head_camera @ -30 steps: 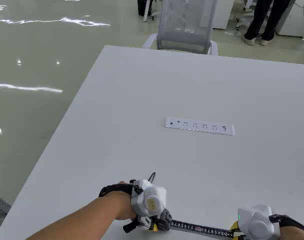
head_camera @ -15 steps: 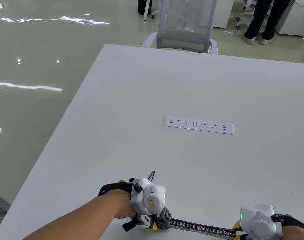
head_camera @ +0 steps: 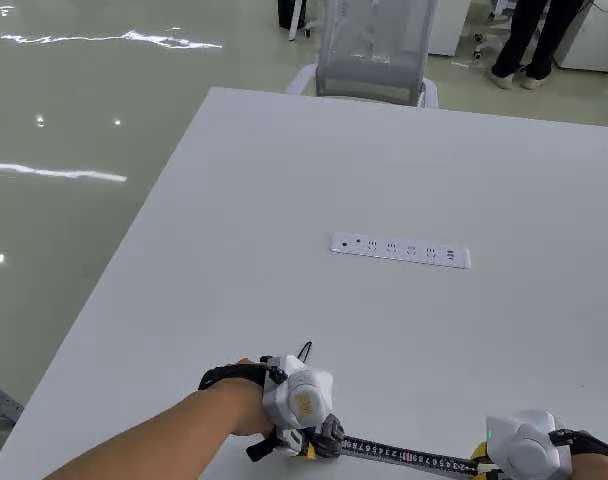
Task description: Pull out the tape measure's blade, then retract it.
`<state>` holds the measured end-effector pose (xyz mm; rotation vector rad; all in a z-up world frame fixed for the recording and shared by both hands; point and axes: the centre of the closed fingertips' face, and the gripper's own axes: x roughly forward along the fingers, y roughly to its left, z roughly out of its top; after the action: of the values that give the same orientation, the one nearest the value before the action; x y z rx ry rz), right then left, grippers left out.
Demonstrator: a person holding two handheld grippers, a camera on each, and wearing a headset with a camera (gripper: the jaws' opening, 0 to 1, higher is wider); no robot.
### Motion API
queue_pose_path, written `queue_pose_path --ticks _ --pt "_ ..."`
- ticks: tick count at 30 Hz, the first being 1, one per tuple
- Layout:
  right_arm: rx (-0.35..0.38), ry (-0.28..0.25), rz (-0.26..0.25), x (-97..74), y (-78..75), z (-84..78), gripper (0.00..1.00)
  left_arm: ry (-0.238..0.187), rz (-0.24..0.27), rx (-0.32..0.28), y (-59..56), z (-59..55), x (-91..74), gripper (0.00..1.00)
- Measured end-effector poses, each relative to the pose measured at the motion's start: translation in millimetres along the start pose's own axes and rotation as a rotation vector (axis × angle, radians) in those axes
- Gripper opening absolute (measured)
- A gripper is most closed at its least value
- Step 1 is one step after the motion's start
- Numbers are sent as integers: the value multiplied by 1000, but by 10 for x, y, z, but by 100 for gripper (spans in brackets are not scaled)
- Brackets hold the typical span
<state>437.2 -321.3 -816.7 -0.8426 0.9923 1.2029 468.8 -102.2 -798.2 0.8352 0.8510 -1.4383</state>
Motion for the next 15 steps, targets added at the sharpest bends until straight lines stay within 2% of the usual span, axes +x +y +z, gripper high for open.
queue_pose_path --ticks 15 --pt "-1 6 -2 -28 2 -48 12 0 -1 -1 0 4 -1 35"
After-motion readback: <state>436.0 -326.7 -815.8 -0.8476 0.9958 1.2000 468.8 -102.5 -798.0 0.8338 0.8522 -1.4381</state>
